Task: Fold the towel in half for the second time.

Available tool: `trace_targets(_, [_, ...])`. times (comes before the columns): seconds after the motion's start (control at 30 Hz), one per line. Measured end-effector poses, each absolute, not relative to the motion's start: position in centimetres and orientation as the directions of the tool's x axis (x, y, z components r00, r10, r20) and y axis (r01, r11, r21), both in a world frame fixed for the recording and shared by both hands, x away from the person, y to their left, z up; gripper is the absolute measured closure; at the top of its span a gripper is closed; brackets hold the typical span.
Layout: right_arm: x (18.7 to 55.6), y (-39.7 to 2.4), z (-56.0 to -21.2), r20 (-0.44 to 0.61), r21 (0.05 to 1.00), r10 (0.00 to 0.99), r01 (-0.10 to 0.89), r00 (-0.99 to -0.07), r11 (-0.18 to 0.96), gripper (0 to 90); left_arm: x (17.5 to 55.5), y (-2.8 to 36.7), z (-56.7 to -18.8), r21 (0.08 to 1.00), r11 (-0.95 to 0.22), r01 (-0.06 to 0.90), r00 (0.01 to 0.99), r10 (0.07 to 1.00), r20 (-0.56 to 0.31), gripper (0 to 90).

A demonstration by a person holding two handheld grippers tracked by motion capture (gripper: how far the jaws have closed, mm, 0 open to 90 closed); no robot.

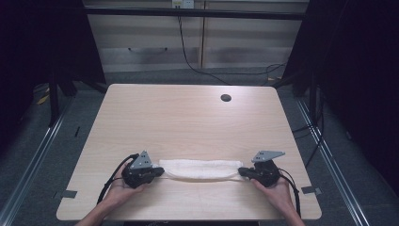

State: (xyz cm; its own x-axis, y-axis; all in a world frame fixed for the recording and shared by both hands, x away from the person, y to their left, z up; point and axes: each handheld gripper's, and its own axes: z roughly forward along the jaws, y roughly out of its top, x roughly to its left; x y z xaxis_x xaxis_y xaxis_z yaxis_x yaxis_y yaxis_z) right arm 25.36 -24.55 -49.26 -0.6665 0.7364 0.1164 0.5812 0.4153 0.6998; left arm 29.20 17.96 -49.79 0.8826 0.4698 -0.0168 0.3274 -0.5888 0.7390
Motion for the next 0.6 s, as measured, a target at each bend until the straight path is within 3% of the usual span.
trace_targets(0.33, [26.3, -24.6, -49.9, 0.13, 0.709, 0.749, 0.589, -0.649, 0.388, 88.5, 30.8, 17.9, -50.0, 0.746, -0.567, 0.349, 0.85, 0.527, 0.003, 86.6])
trace_targets(0.6, [28.4, -24.1, -50.2, 0.144, 0.725, 0.762, 0.591, -0.632, 0.353, 88.2, 32.5, 18.4, -50.3, 0.766, -0.502, 0.402, 0.826, 0.56, -0.066, 85.5])
